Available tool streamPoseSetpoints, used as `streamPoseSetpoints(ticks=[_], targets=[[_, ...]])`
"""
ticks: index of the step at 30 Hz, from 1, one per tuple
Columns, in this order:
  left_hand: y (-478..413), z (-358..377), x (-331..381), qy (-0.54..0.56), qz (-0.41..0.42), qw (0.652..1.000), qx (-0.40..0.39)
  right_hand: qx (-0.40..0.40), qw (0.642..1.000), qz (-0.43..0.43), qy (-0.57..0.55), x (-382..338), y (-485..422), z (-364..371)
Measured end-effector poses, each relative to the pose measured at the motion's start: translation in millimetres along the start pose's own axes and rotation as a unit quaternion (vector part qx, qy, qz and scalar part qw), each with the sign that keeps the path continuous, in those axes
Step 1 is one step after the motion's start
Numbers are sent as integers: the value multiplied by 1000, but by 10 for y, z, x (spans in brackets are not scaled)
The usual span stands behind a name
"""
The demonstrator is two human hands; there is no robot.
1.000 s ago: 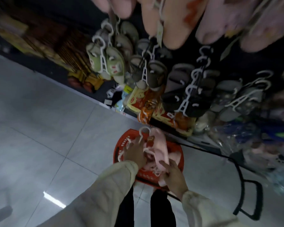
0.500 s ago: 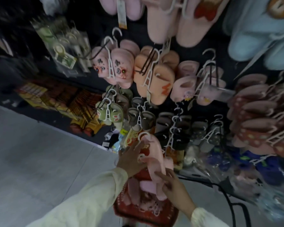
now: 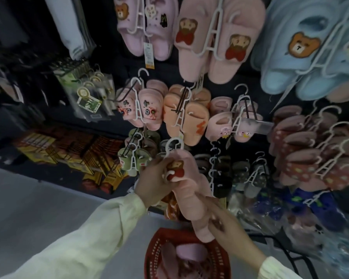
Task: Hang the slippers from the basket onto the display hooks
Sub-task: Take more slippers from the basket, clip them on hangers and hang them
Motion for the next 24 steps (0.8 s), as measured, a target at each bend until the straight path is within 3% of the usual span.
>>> streamPoseSetpoints(ticks=[10, 19, 24], targets=[[283, -436, 154, 21, 53, 998, 9, 147, 987, 8, -66, -429, 11, 23], [671, -611, 291, 13, 76, 995, 57, 129, 972, 56, -189, -748, -15, 195], [800, -643, 312, 26, 37, 996, 76, 132, 949, 70, -278, -830, 14, 228]])
Point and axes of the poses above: each hand's wrist, its own y-axis away from the middle knuckle, its own z-axis out of the palm, x = y × z, the point moved 5 cm from there along -y, towards the middle knuckle, and after that the axes turned 11 degrees about -z, right-handed, at the moved point
